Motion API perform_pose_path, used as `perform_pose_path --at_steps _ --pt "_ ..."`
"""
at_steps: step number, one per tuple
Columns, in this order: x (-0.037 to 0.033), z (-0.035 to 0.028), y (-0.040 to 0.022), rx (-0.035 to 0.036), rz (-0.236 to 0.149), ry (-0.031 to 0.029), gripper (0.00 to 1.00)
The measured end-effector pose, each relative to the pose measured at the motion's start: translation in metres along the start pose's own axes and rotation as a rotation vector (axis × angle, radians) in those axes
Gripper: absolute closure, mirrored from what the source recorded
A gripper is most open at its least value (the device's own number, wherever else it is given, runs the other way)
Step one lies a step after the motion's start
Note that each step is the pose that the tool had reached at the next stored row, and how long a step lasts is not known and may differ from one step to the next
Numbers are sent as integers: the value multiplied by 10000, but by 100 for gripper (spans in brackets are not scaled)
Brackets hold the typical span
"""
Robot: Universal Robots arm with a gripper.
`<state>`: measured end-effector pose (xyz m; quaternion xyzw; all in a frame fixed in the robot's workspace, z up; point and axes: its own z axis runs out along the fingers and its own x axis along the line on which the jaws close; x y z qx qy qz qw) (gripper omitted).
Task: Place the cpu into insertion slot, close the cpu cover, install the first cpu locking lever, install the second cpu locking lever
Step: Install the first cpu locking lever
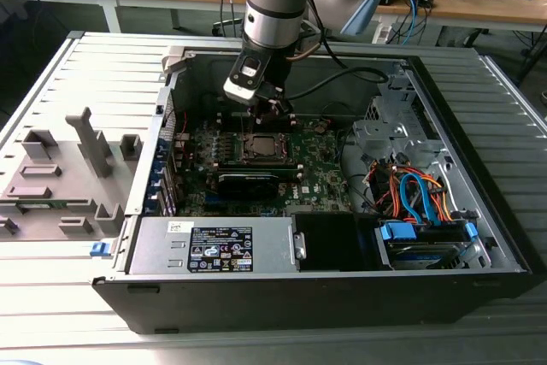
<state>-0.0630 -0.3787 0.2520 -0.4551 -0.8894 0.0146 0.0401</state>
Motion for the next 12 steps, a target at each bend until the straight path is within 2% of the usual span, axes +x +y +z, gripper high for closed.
perform_pose_path --at_steps 12 --pt "0 0 0 13 -227 -14 89"
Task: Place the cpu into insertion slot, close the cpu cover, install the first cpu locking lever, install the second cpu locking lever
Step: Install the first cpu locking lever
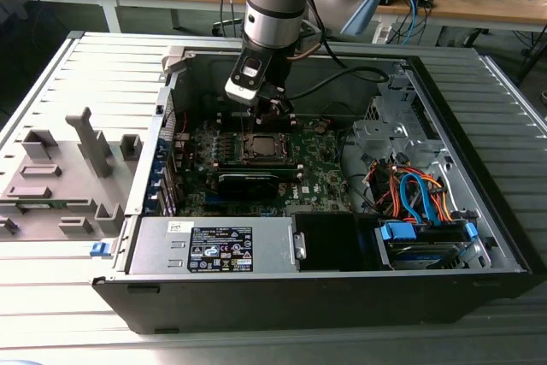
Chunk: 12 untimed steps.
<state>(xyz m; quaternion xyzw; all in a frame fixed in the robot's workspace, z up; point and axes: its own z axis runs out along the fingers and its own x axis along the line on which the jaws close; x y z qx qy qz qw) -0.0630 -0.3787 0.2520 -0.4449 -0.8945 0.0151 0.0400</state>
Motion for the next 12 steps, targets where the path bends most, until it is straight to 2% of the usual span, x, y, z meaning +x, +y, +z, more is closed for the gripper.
perform_pose_path --at_steps 12 --pt "0 0 0 13 -223 -14 89"
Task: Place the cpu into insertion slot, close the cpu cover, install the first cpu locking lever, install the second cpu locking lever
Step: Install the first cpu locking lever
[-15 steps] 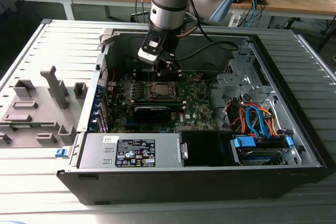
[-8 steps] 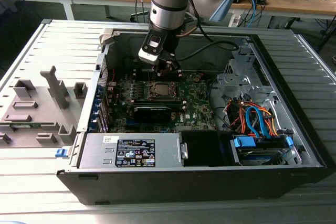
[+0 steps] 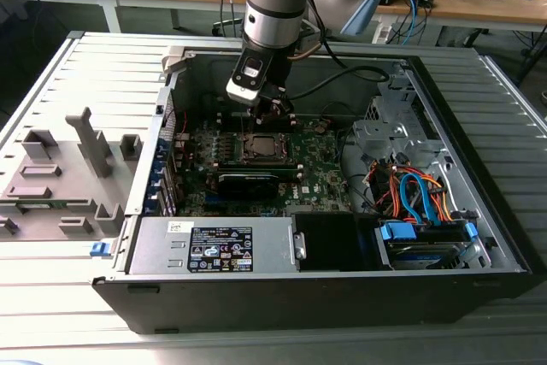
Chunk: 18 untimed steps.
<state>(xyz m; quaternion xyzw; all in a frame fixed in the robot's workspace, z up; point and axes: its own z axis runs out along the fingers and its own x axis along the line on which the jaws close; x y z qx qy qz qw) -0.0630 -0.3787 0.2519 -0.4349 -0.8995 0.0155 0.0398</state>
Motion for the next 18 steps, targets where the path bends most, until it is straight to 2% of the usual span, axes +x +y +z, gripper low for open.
perform_pose_path --at_steps 18 --pt "0 0 0 11 -191 -12 89"
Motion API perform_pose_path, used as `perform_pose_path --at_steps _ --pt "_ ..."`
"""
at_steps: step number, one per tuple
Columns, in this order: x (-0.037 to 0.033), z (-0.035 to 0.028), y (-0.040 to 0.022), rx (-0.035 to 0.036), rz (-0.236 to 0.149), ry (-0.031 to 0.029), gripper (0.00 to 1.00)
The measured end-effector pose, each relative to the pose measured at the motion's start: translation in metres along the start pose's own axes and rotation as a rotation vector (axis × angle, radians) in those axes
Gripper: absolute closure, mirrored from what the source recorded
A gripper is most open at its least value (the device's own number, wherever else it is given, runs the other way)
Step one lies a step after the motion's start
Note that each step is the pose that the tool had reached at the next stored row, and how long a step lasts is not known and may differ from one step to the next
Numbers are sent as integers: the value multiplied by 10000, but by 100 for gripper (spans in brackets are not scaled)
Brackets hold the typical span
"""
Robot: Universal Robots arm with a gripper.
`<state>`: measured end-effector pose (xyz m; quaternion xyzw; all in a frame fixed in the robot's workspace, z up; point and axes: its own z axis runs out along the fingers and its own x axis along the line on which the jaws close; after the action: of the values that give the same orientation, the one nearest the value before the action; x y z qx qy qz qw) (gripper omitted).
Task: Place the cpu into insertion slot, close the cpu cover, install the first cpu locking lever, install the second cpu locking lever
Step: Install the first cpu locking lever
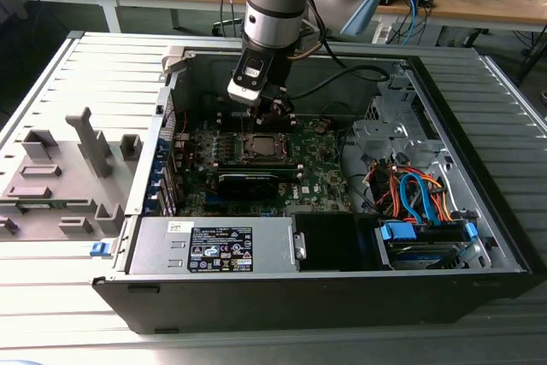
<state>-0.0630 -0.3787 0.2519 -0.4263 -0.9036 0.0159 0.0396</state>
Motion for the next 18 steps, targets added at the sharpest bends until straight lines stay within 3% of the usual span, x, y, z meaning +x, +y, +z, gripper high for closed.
perform_pose_path --at_steps 18 --pt "0 0 0 15 -262 -17 89"
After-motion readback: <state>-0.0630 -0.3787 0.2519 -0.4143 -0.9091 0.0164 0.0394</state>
